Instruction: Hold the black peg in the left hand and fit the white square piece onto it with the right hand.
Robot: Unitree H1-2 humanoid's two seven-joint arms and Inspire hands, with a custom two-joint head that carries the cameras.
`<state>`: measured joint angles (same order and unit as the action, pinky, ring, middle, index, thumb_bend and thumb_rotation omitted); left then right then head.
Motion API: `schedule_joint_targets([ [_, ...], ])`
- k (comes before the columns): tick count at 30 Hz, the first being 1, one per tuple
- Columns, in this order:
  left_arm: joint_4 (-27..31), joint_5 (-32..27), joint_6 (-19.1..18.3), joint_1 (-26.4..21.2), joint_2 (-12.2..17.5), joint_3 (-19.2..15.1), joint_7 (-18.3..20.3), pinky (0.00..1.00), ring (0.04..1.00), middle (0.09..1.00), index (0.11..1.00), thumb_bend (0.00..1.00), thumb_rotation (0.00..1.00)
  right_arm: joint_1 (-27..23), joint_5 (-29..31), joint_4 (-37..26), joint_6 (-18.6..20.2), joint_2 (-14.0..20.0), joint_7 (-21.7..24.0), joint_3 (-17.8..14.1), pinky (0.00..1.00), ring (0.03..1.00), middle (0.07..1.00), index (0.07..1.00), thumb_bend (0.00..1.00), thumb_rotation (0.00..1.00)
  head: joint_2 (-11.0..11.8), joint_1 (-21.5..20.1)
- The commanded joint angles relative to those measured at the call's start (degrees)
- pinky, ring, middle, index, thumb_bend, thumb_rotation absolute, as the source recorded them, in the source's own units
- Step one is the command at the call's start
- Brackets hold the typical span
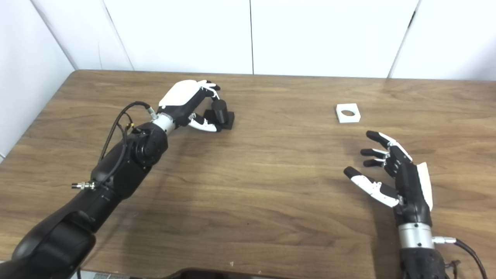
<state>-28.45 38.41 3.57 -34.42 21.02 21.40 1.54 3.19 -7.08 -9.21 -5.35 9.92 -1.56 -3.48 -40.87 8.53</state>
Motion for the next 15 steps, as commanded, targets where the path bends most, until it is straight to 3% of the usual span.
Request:
schedule_joint_targets([
  [1, -1.20, -0.11, 1.33, -0.88, 1.37, 1.27, 3.24, 0.97, 0.961, 0.893, 0.495, 0.52, 0.08, 0.02, 0.36, -0.67, -1.19, -0.27, -0.22, -0.38, 0.56, 0.675, 0.824, 0.764, 0.65, 0.29, 0.01, 0.09],
  [9, -2.38, -8.38, 11.73, -2.04, 3.11, 2.11, 11.55, 0.95, 0.985, 0.928, 0.495, 0.52, 0.08, -0.06, 0.26, -0.40, -1.46, -0.49, -0.28, -0.35, 0.56, 0.676, 0.825, 0.765, 0.64, 0.28, 0.18, -0.27],
  [15, -1.55, -12.98, 16.55, -2.18, 3.34, 2.61, 16.73, 0.93, 0.984, 0.928, 0.493, 0.52, 0.08, 0.11, -0.05, -1.05, -1.20, -0.50, -0.29, -0.37, 0.56, 0.676, 0.820, 0.767, 0.64, 0.29, 0.03, -0.55],
])
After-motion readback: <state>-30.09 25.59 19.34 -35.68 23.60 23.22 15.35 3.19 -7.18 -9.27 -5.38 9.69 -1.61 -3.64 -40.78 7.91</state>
